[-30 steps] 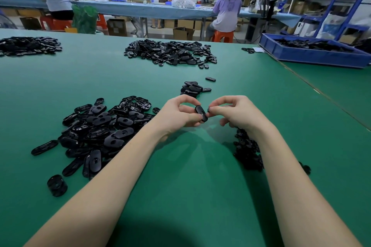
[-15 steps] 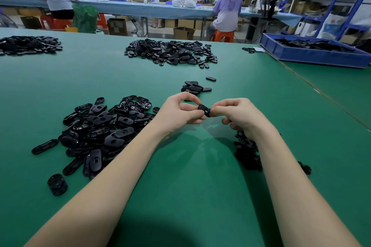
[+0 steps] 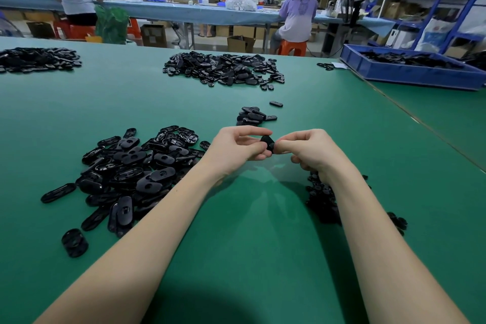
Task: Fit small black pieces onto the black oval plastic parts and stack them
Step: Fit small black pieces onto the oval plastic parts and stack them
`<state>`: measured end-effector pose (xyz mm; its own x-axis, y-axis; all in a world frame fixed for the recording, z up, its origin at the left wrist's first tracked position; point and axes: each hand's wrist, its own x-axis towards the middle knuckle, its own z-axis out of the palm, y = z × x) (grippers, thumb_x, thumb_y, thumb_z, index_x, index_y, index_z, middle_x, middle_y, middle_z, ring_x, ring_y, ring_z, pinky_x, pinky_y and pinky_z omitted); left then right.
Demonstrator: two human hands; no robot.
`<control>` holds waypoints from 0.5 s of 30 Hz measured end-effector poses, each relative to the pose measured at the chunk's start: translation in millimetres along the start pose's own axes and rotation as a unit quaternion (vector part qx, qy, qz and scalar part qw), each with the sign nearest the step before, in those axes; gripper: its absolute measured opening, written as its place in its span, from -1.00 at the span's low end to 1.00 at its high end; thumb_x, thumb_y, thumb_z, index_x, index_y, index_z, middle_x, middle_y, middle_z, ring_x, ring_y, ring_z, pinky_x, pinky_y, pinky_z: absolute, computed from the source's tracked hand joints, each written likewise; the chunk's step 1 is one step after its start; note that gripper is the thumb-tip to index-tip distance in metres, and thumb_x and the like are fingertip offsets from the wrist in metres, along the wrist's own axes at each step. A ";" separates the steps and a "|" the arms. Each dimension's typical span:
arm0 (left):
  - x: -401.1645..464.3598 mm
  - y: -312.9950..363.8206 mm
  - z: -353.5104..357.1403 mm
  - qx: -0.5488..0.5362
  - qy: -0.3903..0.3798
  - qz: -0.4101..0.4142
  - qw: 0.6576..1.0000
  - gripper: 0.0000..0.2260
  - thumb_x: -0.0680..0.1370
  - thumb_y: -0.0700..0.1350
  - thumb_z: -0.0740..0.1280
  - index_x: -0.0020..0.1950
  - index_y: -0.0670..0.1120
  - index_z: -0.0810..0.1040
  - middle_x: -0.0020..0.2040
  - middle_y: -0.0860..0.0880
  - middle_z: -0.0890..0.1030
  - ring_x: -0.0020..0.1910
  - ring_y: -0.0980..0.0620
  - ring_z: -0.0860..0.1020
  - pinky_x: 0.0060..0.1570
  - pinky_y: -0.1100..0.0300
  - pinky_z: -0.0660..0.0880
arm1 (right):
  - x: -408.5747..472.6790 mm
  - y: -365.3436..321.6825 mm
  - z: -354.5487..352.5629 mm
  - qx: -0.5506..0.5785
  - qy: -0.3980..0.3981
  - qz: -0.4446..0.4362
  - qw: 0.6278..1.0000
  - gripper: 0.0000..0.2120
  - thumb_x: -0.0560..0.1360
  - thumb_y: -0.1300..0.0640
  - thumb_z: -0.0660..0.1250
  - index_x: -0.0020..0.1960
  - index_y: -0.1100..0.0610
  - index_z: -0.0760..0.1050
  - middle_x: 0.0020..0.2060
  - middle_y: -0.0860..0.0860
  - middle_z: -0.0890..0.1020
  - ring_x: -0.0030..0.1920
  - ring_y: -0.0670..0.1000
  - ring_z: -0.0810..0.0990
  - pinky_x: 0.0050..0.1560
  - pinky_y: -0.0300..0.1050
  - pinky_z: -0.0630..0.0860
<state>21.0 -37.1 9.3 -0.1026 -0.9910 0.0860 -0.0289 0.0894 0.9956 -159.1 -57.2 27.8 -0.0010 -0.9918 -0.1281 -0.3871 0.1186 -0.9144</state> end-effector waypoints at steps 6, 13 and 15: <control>1.1 -0.6 -0.4 0.023 0.004 0.014 1.000 -0.82 0.53 -0.35 0.42 0.10 -0.16 0.66 -0.16 -0.17 0.73 -0.16 0.00 0.70 -0.06 0.25 0.61 | -2.4 -2.5 2.2 0.024 0.001 0.006 1.000 -0.88 0.40 0.17 0.53 -0.06 0.14 0.72 -0.30 -0.04 0.68 -0.46 -0.11 0.39 -0.55 -0.34 0.23; 2.6 -1.7 -1.7 0.044 0.005 0.021 0.999 -0.81 0.51 -0.33 0.44 0.08 -0.13 0.67 -0.17 -0.16 0.73 -0.19 0.00 0.67 -0.01 0.17 0.62 | -3.3 -4.1 4.0 0.011 0.003 -0.005 1.000 -0.90 0.40 0.16 0.53 -0.09 0.12 0.71 -0.38 -0.10 0.65 -0.51 -0.14 0.38 -0.55 -0.35 0.25; 1.9 -1.1 -0.9 0.032 0.003 0.019 0.999 -0.82 0.53 -0.34 0.42 0.09 -0.15 0.66 -0.18 -0.16 0.73 -0.19 0.02 0.67 -0.06 0.22 0.61 | -2.3 -4.2 3.7 0.007 0.003 -0.005 1.000 -0.88 0.39 0.14 0.53 -0.09 0.09 0.67 -0.40 -0.11 0.65 -0.55 -0.16 0.39 -0.56 -0.36 0.25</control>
<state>21.8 -39.2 8.5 -0.0980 -0.9873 0.1250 -0.0894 0.1338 0.9870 -154.1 -55.3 30.5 -0.0032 -0.9931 -0.1176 -0.3743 0.1102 -0.9207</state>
